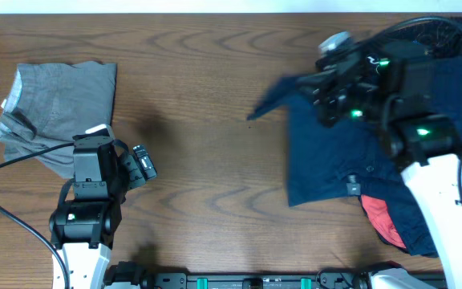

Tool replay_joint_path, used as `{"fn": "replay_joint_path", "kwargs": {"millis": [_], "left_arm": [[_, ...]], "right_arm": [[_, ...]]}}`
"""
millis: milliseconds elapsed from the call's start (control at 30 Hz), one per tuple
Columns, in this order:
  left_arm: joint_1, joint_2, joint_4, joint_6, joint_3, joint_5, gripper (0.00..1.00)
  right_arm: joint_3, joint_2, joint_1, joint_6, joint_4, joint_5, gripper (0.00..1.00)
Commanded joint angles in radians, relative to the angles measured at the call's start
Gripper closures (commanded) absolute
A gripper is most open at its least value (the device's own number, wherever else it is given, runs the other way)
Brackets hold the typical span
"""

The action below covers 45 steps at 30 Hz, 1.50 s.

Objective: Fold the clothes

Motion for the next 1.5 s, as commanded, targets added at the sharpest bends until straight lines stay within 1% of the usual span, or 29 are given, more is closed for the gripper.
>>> {"fn": "replay_joint_path", "kwargs": {"millis": [0,33,100,167,200,267,300,400,433,533,567,600,767,900,1067,1233,1467], "left_arm": [[0.006,0.0,0.003,-0.004,0.02,0.0,0.02],[0.006,0.0,0.003,-0.022,0.02,0.0,0.02],[0.006,0.0,0.003,-0.074,0.02,0.0,0.02],[0.006,0.0,0.002,-0.138,0.02,0.006,0.02],[0.006,0.0,0.001,-0.163,0.02,0.035,0.02],[0.006,0.001,0.006,-0.172,0.02,0.13,0.02],[0.006,0.003,0.01,-0.172,0.02,0.179,0.02],[-0.006,0.03,0.032,-0.172,0.016,0.314,0.02],[-0.017,0.047,0.037,-0.172,0.015,0.351,0.02],[-0.068,0.113,0.049,-0.172,0.015,0.426,0.02],[-0.092,0.139,0.056,-0.176,0.015,0.441,0.02],[-0.116,0.166,0.064,-0.188,0.015,0.447,0.02],[-0.263,0.315,0.135,-0.316,0.015,0.453,0.02],[-0.39,0.431,0.24,-0.393,0.015,0.461,0.02],[-0.536,0.572,0.416,-0.499,0.015,0.466,0.02],[-0.668,0.729,0.633,-0.625,0.015,0.47,0.02],[-0.813,0.883,0.912,-0.677,0.015,0.469,0.02]], "right_arm": [[0.005,0.07,0.066,0.002,-0.011,0.052,0.63],[0.005,0.088,0.077,0.002,-0.011,0.083,0.62],[0.006,0.108,0.084,0.019,-0.02,0.162,0.56],[0.006,0.11,0.077,0.083,-0.045,0.289,0.53],[0.006,0.108,0.067,0.134,-0.063,0.381,0.49],[0.006,0.098,0.034,0.241,-0.117,0.551,0.44],[0.006,0.092,0.016,0.271,-0.144,0.598,0.43],[0.006,0.08,-0.053,0.286,-0.22,0.638,0.37],[0.006,0.078,-0.082,0.286,-0.245,0.638,0.34],[0.006,0.077,-0.153,0.286,-0.306,0.637,0.11],[0.006,0.077,-0.172,0.286,-0.323,0.638,0.04],[0.006,0.077,-0.193,0.283,-0.338,0.638,0.01],[0.006,0.077,-0.282,0.284,-0.39,0.638,0.01],[0.006,0.077,-0.356,0.283,-0.424,0.638,0.01],[0.006,0.077,-0.426,0.283,-0.466,0.638,0.01],[0.006,0.077,-0.468,0.283,-0.49,0.638,0.01],[0.006,0.077,-0.479,0.283,-0.502,0.638,0.01]]}}
